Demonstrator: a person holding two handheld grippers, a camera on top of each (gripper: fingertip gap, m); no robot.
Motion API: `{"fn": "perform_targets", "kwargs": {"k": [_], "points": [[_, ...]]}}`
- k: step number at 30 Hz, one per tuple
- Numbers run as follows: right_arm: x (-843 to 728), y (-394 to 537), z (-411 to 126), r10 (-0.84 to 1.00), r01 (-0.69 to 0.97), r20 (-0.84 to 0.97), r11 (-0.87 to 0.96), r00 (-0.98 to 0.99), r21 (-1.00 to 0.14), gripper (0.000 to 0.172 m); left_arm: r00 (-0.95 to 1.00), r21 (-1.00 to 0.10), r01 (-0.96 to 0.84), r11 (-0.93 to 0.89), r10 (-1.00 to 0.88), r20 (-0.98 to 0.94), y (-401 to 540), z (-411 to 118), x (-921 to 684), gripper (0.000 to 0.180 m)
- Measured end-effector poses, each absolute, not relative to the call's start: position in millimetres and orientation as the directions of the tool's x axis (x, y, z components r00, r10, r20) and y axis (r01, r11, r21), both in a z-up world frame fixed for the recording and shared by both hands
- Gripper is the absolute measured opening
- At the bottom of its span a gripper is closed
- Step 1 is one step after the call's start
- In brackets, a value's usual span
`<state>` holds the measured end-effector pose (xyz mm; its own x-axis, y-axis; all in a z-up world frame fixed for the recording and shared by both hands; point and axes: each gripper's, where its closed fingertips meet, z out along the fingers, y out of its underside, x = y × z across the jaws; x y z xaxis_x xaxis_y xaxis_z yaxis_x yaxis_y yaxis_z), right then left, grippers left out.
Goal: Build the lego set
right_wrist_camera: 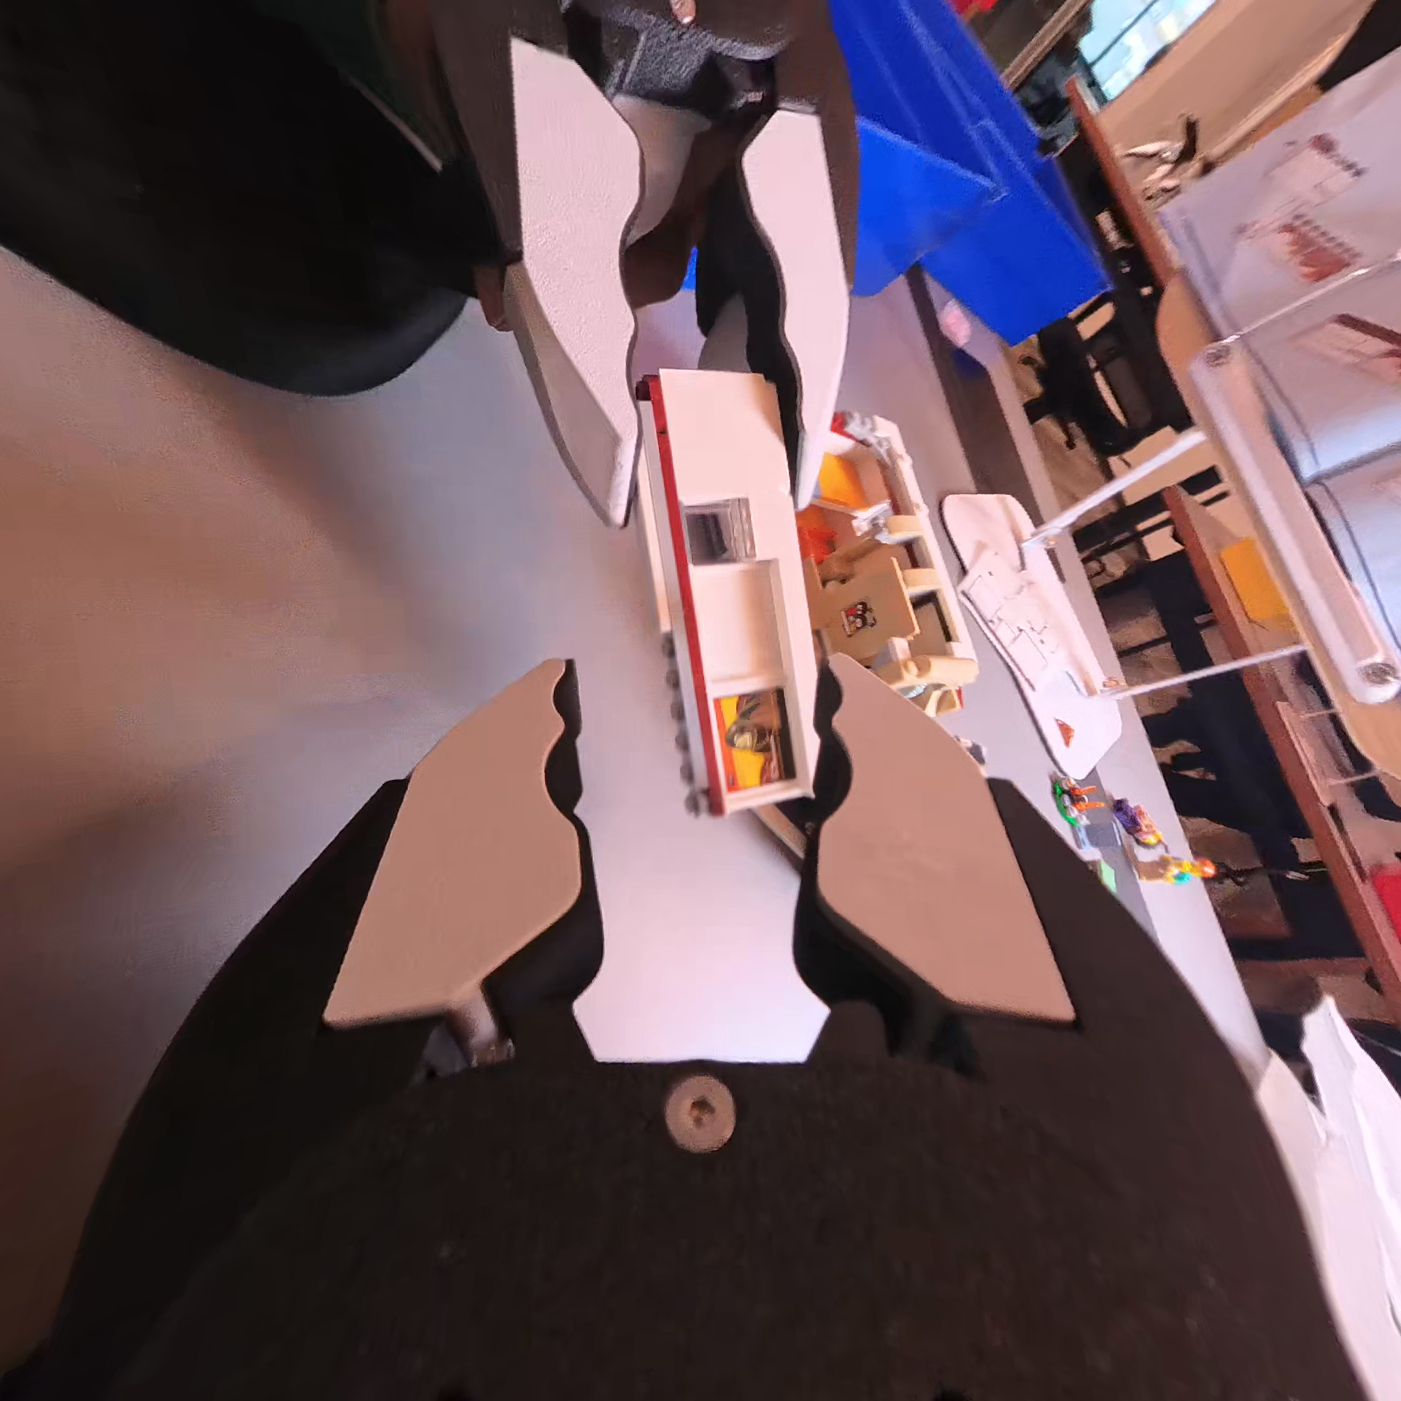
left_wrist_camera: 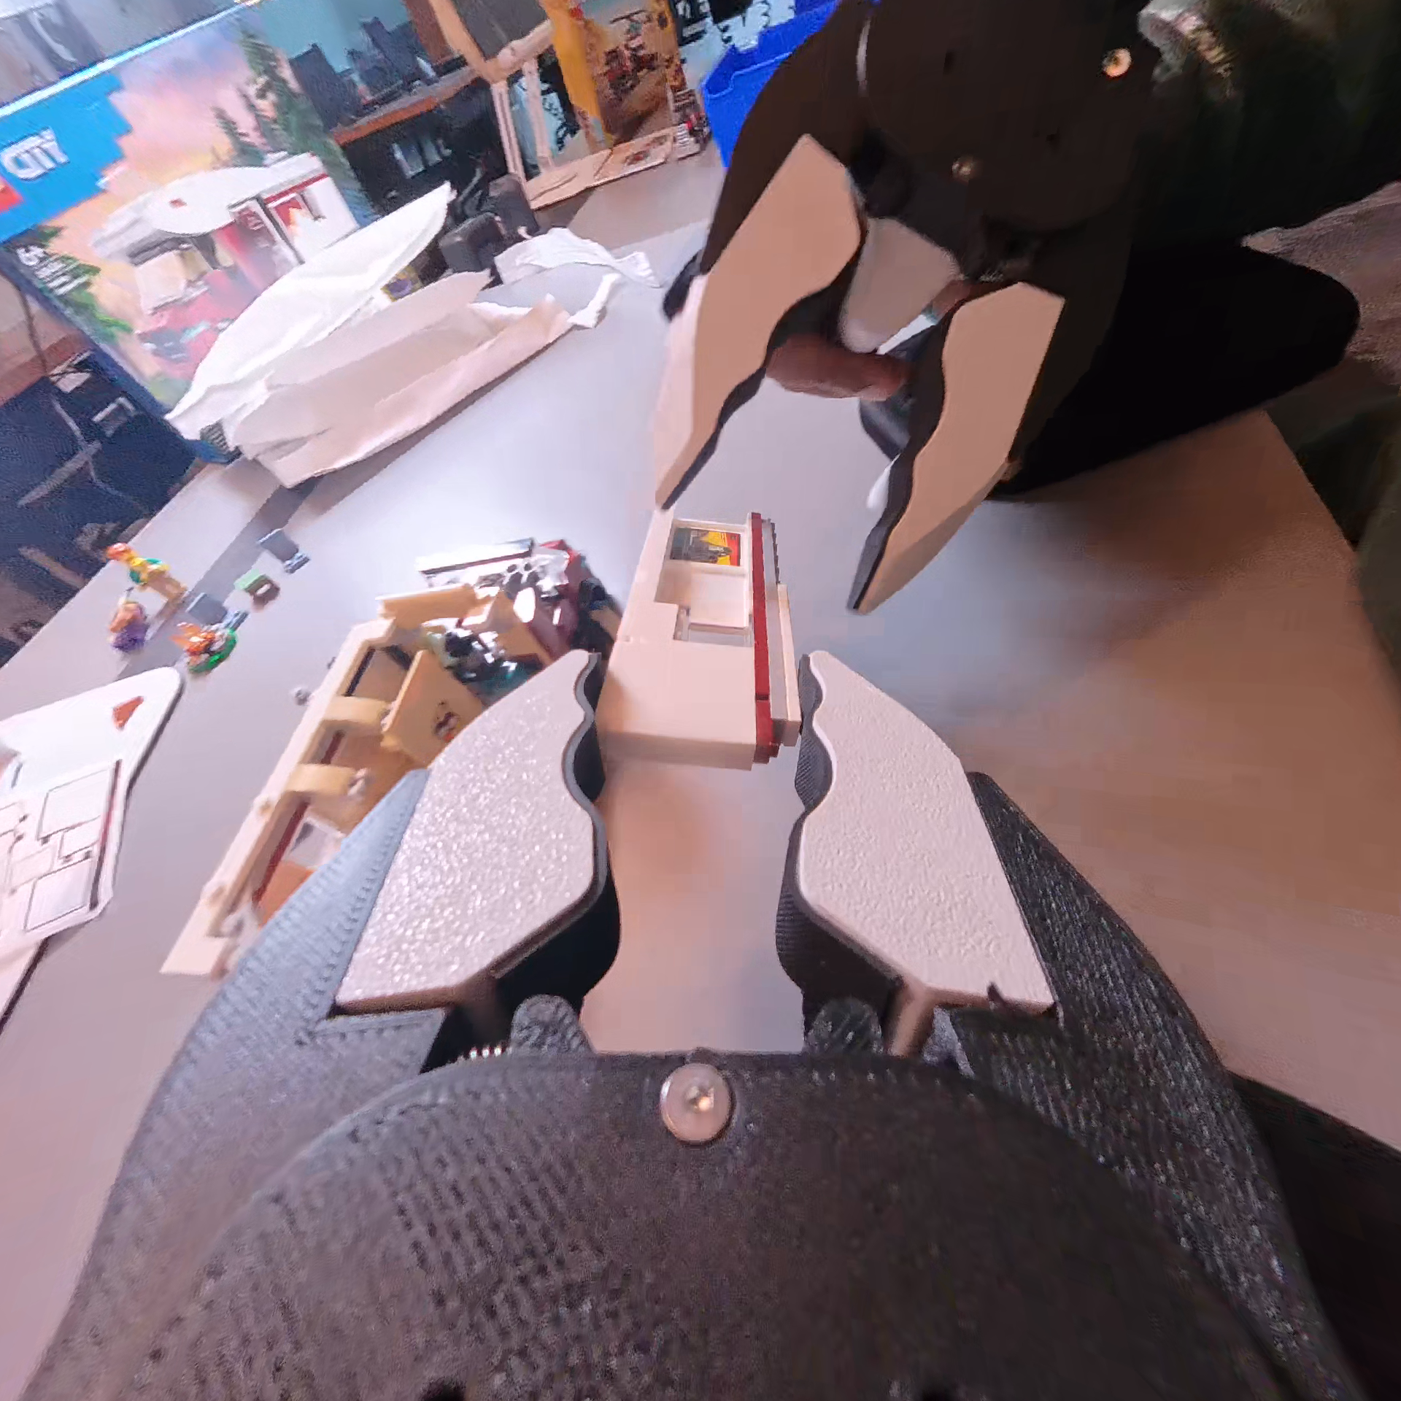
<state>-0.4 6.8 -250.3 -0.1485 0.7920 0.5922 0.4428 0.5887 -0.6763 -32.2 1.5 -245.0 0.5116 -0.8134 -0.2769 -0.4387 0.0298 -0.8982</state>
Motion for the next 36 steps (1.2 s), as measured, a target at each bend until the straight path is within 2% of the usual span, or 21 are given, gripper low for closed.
{"fn": "perform_targets", "kwargs": {"k": [6,8,12,16,18,20,22,24,27,28,30,31,36], "points": [[10.1,4.7,-238.0,0.743,0.377,0.663,0.643,-0.093,-0.667,0.051,0.517,-0.904,-0.427,0.027,-0.813,-0.269,0.8,-241.8,-28.8,0.049],[9.7,2.4,-237.6,0.756,0.362,0.649,0.63,-0.085,-0.687,0.049,0.532,-0.921,-0.39,-0.016,-0.82,-0.211,1.1,-240.8,-27.6,0.049],[7.4,2.8,-232.2,0.83,0.325,0.556,0.54,-0.05,-0.776,0.049,0.567,-0.956,-0.23,-0.184,-0.824,0.022,4.0,-234.6,-28.3,0.049],[6.9,13.3,-232.7,0.806,0.355,0.592,0.559,-0.019,-0.75,0.043,0.539,-0.926,-0.065,-0.371,-0.794,0.28,5.4,-231.1,-31.3,0.049],[5.1,18.3,-233.2,0.767,0.377,0.641,0.594,-0.002,-0.71,0.036,0.498,-0.887,0.002,-0.462,-0.769,0.401,4.1,-231.7,-30.1,0.049],[3.0,19.8,-230.8,0.73,0.375,0.683,0.631,0.009,-0.679,0.017,0.444,-0.838,0.046,-0.544,-0.741,0.505,0.7,-234.1,-26.9,0.049],[1.8,18.0,-232.2,0.729,0.374,0.684,0.64,-0.023,-0.671,0.011,0.414,-0.811,0.081,-0.58,-0.72,0.557,1.3,-234.3,-27.7,0.049],[2.3,14.1,-236.0,0.785,0.377,0.615,0.595,-0.08,-0.71,0.008,0.414,-0.847,0.066,-0.528,-0.757,0.505,0.4,-230.4,-28.0,0.049],[10.3,6.7,-246.5,0.919,0.428,0.345,0.395,-0.192,-0.813,0.007,0.495,-0.949,-0.152,-0.277,-0.852,0.169,-3.3,-234.2,-23.2,0.059],[14.8,3.4,-251.8,0.943,0.461,0.242,0.324,-0.231,-0.826,0.007,0.498,-0.948,-0.255,-0.189,-0.867,0.038,-6.2,-240.5,-20.2,0.051],[20.8,-2.8,-255.3,0.955,0.475,0.099,0.226,-0.278,-0.85,0.007,0.487,-0.908,-0.408,-0.095,-0.864,-0.128,-9.4,-257.1,-14.9,0.025],[22.6,-4.4,-256.8,0.956,0.482,0.049,0.19,-0.29,-0.855,0.007,0.471,-0.884,-0.459,-0.086,-0.867,-0.161,-10.9,-266.3,-12.9,0.016],[29.4,0.1,-272.0,0.939,0.563,-0.033,0.178,-0.343,-0.807,0.01,0.421,-0.834,-0.526,-0.167,-0.903,-0.085,-18.8,-288.0,-10.9,0.009]]}}
